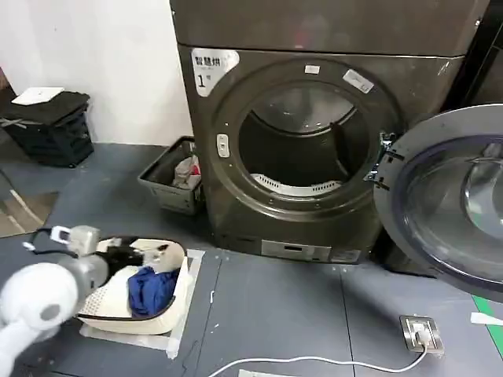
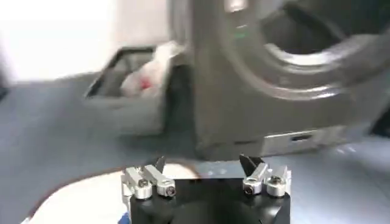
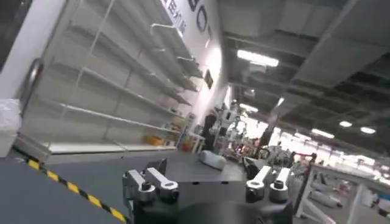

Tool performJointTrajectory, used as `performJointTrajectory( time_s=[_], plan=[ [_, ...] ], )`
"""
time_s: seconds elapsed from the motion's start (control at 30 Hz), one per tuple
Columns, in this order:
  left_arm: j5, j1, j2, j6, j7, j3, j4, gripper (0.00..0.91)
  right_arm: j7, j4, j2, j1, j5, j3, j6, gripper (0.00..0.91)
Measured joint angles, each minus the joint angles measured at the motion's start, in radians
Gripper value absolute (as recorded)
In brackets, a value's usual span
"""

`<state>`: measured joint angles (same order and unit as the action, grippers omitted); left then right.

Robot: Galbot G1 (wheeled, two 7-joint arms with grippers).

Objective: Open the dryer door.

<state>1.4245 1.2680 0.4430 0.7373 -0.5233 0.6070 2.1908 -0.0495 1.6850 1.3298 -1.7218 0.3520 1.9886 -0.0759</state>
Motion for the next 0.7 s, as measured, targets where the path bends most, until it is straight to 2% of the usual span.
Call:
performJointTrajectory(
  time_s=[0.13,0.3,0.4,0.57,0.7],
  plan=[
    [0.172,0.027,-0.035,0.000,-0.118,0.057,-0.022,0.907,-0.001,-0.007,0.000,0.001,0.019,-0.003,-0.005,0.907],
    [0.411,0.040,-0.076,-0.001,-0.338,0.091,-0.058,0.907,-0.003,-0.016,0.004,-0.003,0.055,0.002,0.011,0.907],
    [0.553,0.038,-0.096,-0.001,-0.437,0.101,-0.089,0.907,-0.004,-0.017,0.008,-0.004,0.070,0.005,0.023,0.907],
    [0.711,0.026,-0.108,-0.001,-0.516,0.118,-0.158,0.907,-0.004,-0.030,0.017,-0.007,0.076,0.005,0.050,0.907],
    [0.803,0.014,-0.113,-0.001,-0.532,0.110,-0.237,0.907,-0.007,-0.043,0.019,-0.008,0.077,0.001,0.080,0.907]
  ],
)
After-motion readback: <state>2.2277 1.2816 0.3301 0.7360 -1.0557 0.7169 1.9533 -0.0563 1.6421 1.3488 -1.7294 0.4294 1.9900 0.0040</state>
